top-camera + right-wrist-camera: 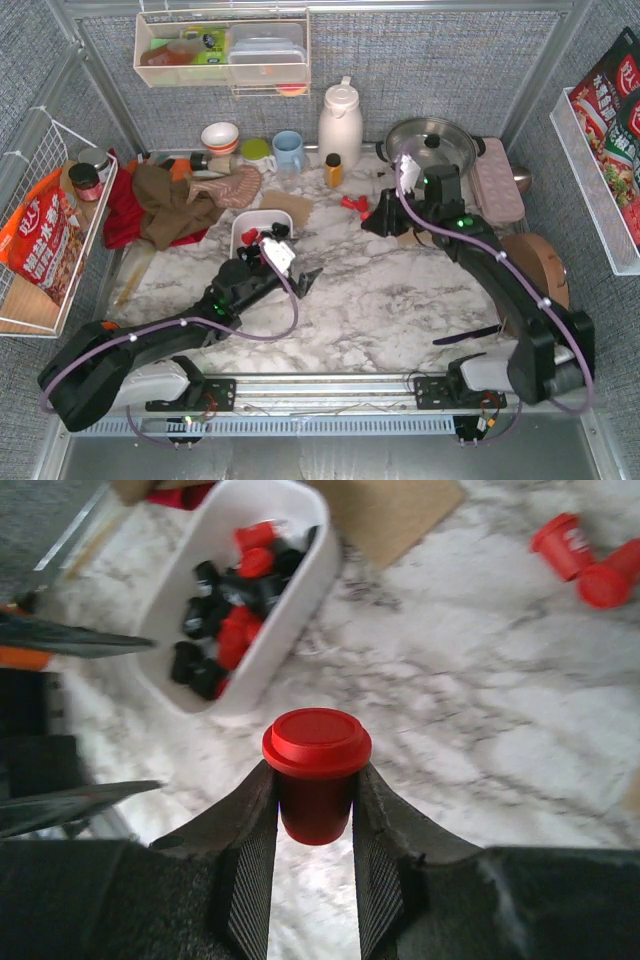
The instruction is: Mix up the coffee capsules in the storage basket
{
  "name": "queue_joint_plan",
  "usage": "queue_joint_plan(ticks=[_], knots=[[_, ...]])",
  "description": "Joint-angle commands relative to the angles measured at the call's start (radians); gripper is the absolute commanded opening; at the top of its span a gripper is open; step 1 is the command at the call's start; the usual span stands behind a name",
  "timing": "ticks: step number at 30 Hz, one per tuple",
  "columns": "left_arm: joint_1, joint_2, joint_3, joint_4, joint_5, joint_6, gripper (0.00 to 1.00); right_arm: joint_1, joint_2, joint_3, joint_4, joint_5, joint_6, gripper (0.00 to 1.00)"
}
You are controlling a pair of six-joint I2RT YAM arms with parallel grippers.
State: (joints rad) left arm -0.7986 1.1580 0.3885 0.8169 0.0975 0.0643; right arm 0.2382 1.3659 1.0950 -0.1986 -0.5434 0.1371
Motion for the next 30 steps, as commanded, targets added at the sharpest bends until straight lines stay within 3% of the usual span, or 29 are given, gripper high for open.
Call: queue_joint_plan(ticks=[1,9,20,26,30], knots=[[-0.054,0.049,-0.013,0.200,0.133,0.227,0.99,0.049,-0.157,-0.089,0.056,-0.016,0.181,0.16],[-0.121,0.147,-0.016,0.377,0.193,0.335,0.99,0.197,-0.363,-0.270,0.085,0.080,0.279,0.19],[-0.244,0.253,0.047,0.439,0.153,0.430,0.99,0.298,-0.383,-0.287,0.095,0.115,0.295,0.20],[-0.260,0.271,0.052,0.511,0.148,0.417,0.87,0.315,-0.383,-0.278,0.071,0.115,0.287,0.22],[-0.263,0.282,0.063,0.523,0.149,0.415,0.83,0.322,-0.388,-0.275,0.060,0.117,0.285,0.22]])
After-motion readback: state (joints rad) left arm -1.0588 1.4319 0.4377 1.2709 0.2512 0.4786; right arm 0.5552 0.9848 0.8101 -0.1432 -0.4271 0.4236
